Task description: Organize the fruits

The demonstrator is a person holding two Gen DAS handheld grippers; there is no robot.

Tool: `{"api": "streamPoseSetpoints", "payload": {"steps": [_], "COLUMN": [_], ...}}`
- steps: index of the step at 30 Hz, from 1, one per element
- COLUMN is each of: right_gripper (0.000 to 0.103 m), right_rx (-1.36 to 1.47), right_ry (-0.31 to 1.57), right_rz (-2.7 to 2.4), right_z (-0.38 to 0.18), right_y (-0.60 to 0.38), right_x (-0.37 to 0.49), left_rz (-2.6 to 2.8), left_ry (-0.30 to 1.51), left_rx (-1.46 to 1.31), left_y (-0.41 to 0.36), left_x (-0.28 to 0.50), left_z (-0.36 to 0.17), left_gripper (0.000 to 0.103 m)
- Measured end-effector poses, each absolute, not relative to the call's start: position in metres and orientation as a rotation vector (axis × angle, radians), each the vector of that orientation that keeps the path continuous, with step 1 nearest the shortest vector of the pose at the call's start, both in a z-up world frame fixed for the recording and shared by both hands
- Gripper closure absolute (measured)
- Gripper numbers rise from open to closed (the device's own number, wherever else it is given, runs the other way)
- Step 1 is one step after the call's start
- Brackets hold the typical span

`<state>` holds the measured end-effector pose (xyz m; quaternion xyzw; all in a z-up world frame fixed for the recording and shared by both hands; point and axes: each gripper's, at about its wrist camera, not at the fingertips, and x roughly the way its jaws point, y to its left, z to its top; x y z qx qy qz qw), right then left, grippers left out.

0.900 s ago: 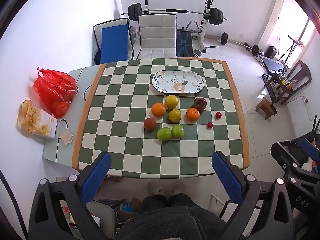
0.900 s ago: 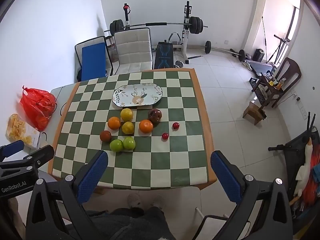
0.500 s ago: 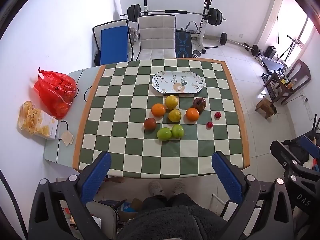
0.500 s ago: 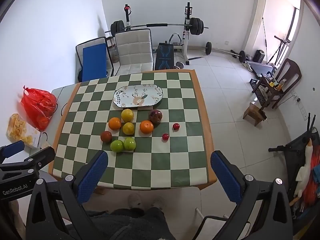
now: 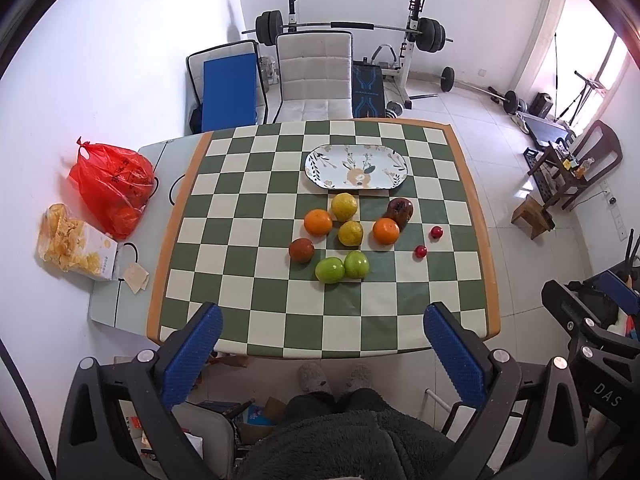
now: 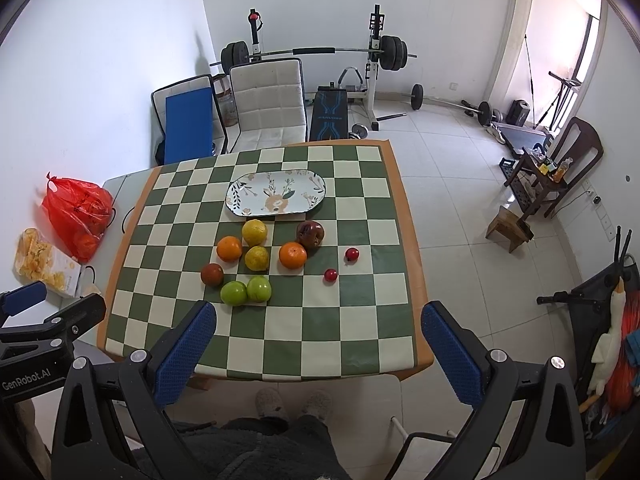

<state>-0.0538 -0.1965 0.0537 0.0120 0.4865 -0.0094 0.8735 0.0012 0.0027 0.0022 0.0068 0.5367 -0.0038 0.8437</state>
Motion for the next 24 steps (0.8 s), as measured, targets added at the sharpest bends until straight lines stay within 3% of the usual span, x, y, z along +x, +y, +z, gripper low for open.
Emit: {"api": "streamPoseSetpoints", "payload": {"steps": [24], "right_gripper": [0.000], "right_rx": [0.026], "right_ry": [1.014], "right_rz": [-0.018], "right_z": [0.0542], "right_y": [-0.1964], "right_x": [-0.0485], "left_rz": [-0.012], "left_ry": [1.133], "left_rx": [0.015], "left_y": [0.0037], "left_x": [0.0011], "left_z": [0.0035], "left_gripper": [0.000]}}
